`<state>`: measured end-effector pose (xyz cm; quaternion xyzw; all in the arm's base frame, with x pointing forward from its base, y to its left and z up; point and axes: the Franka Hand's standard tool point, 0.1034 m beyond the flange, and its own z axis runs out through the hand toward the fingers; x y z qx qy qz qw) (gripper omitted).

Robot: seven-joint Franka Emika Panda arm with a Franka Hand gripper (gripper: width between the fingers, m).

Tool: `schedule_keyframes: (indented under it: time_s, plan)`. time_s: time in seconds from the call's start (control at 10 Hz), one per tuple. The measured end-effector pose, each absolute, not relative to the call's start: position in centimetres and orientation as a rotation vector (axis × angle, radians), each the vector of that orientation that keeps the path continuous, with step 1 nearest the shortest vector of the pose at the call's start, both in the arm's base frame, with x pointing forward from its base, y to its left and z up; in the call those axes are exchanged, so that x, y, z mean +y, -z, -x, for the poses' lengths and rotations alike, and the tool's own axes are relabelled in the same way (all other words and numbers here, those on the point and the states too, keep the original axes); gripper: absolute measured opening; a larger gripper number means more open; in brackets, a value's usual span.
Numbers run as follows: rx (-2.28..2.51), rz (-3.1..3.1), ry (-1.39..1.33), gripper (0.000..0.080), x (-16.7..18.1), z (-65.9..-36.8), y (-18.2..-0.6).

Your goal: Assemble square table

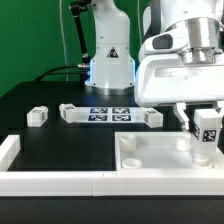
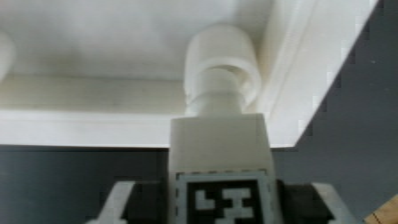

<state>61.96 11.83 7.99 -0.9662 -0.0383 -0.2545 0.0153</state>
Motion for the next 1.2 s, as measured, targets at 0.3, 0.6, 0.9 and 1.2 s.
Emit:
schedule_keyframes:
  time_s: [0.3, 0.6, 0.9, 1.2]
  plan:
    - [-0.106, 3.007, 0.792, 0.0287, 12.0, -61.6, -7.2]
    - [-0.108, 2.989, 0.865, 0.0287, 12.0, -61.5, -6.7]
    - [-0.121, 2.977, 0.912, 0.0287, 11.9, -61.4, -6.6]
    - [-0.133, 2.981, 0.909, 0.0496, 11.9, -61.3, -6.5]
